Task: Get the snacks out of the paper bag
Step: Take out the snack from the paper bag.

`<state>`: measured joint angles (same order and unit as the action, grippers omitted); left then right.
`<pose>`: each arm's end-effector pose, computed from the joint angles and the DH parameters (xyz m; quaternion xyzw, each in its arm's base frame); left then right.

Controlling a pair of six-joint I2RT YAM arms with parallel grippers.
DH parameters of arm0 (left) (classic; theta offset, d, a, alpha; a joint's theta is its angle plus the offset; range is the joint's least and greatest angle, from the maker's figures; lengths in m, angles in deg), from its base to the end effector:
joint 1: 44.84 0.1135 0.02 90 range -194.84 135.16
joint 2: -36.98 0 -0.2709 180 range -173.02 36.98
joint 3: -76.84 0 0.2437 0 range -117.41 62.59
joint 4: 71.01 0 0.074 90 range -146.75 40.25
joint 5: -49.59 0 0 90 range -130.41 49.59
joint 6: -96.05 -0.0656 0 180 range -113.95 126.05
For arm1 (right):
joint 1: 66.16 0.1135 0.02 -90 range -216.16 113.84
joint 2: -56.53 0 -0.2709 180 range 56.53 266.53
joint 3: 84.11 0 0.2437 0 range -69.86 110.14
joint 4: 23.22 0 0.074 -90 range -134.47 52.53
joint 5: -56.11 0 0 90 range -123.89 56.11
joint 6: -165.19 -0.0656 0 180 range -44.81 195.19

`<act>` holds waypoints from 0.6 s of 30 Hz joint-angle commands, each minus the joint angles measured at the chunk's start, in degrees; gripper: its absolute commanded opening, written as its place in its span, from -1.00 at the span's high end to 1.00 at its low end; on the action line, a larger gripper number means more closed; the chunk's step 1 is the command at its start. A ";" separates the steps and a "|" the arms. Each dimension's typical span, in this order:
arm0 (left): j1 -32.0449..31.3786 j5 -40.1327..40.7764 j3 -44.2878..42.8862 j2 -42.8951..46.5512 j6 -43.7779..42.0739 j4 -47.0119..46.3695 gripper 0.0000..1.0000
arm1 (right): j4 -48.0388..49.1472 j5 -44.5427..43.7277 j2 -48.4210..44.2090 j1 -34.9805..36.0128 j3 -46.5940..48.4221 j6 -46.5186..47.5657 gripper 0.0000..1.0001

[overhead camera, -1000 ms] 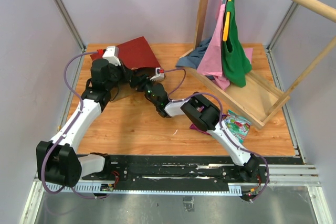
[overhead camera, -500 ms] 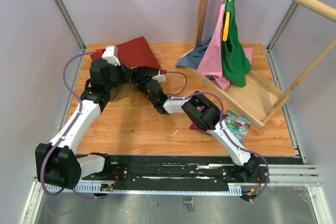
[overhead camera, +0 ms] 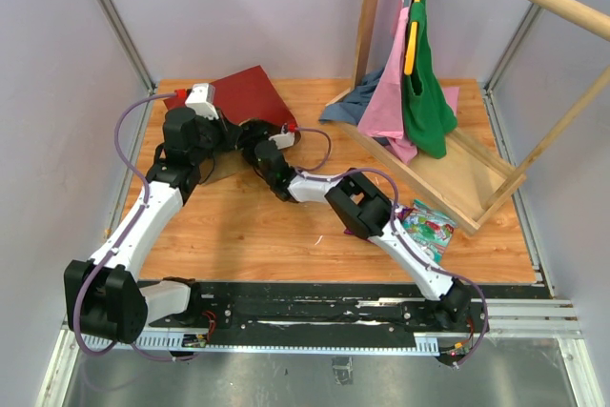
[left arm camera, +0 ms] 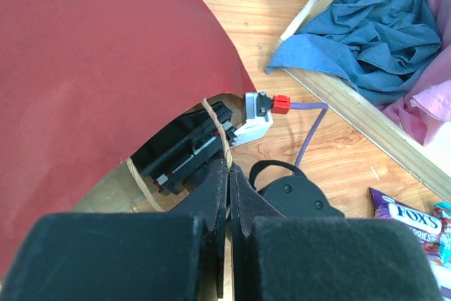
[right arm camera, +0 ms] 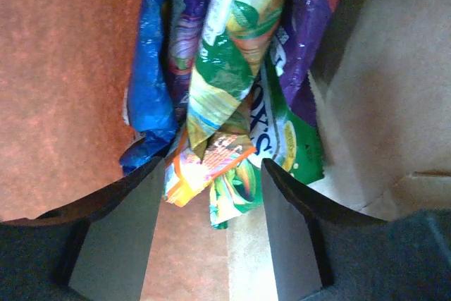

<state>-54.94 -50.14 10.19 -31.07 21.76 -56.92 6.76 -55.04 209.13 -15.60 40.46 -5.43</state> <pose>0.2895 -0.0628 0.3218 0.0125 0.7946 -0.2005 0.5729 0.4063 0.4566 0.1282 0.3046 0.6256 0.5909 0.4082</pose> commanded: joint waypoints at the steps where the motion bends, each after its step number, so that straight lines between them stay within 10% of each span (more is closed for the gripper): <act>1: -0.10 -0.82 -2.00 1.37 0.03 -1.34 0.99 | -4.69 -1.54 3.45 -0.71 4.81 -1.84 -0.16; 18: -0.17 -1.47 -2.79 -0.57 0.22 -1.20 0.99 | -7.64 -3.73 9.76 -0.49 14.74 -5.21 0.21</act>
<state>-54.94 -50.58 9.49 -31.57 21.78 -56.70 -0.17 -56.52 217.04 -15.62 53.19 -8.91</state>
